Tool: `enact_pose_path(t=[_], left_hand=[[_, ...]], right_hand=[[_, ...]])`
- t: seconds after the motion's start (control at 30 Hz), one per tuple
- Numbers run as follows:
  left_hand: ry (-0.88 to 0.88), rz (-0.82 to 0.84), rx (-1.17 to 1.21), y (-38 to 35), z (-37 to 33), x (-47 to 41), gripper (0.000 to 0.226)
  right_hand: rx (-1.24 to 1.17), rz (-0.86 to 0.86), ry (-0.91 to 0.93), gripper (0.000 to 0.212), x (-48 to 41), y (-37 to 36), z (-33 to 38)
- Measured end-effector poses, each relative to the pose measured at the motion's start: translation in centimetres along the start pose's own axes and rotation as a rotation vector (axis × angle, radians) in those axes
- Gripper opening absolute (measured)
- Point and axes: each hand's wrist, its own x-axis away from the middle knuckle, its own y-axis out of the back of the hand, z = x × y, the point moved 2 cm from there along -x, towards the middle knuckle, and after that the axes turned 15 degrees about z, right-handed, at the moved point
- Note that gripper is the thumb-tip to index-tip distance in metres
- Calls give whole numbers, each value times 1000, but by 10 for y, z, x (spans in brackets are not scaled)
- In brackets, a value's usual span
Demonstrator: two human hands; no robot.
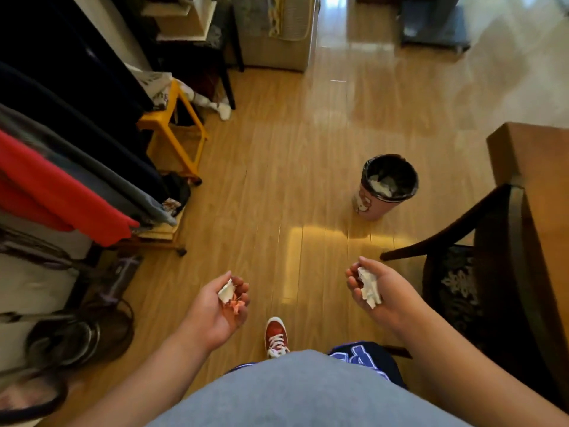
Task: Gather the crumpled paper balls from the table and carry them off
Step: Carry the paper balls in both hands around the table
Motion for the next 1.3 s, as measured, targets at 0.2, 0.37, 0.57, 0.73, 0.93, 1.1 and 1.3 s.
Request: enact_pose_path(t=[0.2,0.37,0.57,0.73,0.93,1.1,1.3], left_hand=[[-23,45,-31,-59,-63,-67,32],[-37,84,-73,-124,-118,-139,35],[-72,61,-53,-190,-180,-207,36],[-116,12,-1,-210,-219,-231,36],[-123,-57,73,-216,-280,-269,36],[-90,-75,53,-235,-357,-325,33],[-7,-39,-92,-294,-454,-401,35]], right_hand=[[-40,-122,-34,20,-36,18,44],[-63,-159,-83,19,-86,31,101],[-51,-124,-127,20,-158,12,203],[30,-78,-78,19,-208,-38,288],[74,13,-95,22,-287,-114,376],[101,20,-76,20,-361,-168,433],[-16,-43,-50,22,-413,-185,495]])
